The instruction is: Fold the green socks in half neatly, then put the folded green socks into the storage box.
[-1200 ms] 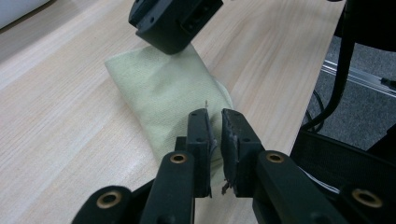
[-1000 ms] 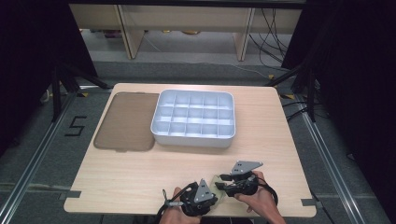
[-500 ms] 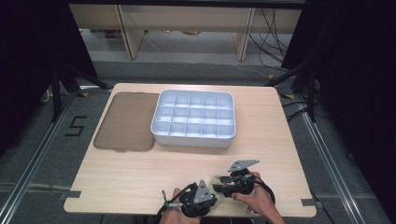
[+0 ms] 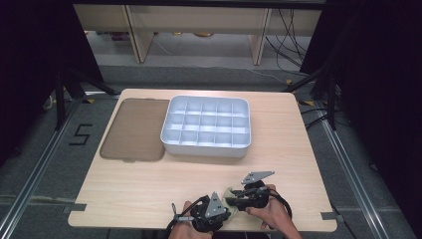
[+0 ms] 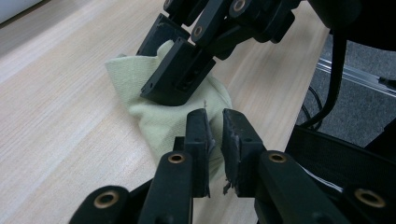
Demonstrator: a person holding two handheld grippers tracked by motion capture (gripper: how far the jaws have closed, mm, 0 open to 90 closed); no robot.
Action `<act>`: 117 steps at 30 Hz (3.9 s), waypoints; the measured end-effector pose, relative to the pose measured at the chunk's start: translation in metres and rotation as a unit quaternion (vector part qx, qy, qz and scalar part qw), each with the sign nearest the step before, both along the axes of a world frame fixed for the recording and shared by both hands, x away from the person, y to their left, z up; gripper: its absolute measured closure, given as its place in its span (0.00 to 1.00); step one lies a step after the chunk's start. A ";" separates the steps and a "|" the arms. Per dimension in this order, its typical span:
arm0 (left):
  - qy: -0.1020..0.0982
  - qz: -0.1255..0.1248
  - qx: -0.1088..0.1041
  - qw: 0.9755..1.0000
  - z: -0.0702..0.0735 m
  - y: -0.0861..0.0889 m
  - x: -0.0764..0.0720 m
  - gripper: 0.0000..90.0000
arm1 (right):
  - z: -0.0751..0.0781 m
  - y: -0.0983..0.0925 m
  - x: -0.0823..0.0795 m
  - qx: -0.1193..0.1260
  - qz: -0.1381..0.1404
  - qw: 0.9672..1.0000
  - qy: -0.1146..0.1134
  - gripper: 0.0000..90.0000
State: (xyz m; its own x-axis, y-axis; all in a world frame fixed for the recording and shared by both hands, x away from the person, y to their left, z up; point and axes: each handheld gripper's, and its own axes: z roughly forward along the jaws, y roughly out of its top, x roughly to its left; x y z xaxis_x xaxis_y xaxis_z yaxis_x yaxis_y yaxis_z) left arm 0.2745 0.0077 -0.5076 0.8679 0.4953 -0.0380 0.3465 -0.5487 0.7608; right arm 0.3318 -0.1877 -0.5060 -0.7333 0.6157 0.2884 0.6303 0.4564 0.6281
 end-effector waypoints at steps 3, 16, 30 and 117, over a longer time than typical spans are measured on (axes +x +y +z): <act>0.002 0.001 -0.005 1.000 0.000 0.000 0.000 0.88 | 0.000 -0.001 0.001 0.000 0.005 1.000 -0.003 0.71; 0.025 0.016 -0.034 0.999 0.008 0.020 -0.002 0.59 | -0.002 -0.004 0.001 0.029 0.013 0.999 0.005 0.81; 0.047 0.103 -0.058 0.992 0.012 0.086 0.000 0.44 | 0.008 -0.001 -0.007 0.029 0.026 0.998 -0.041 0.82; 0.027 0.199 -0.009 0.980 -0.001 0.119 0.018 0.25 | 0.119 -0.026 0.121 -0.047 -0.081 0.968 -0.233 0.82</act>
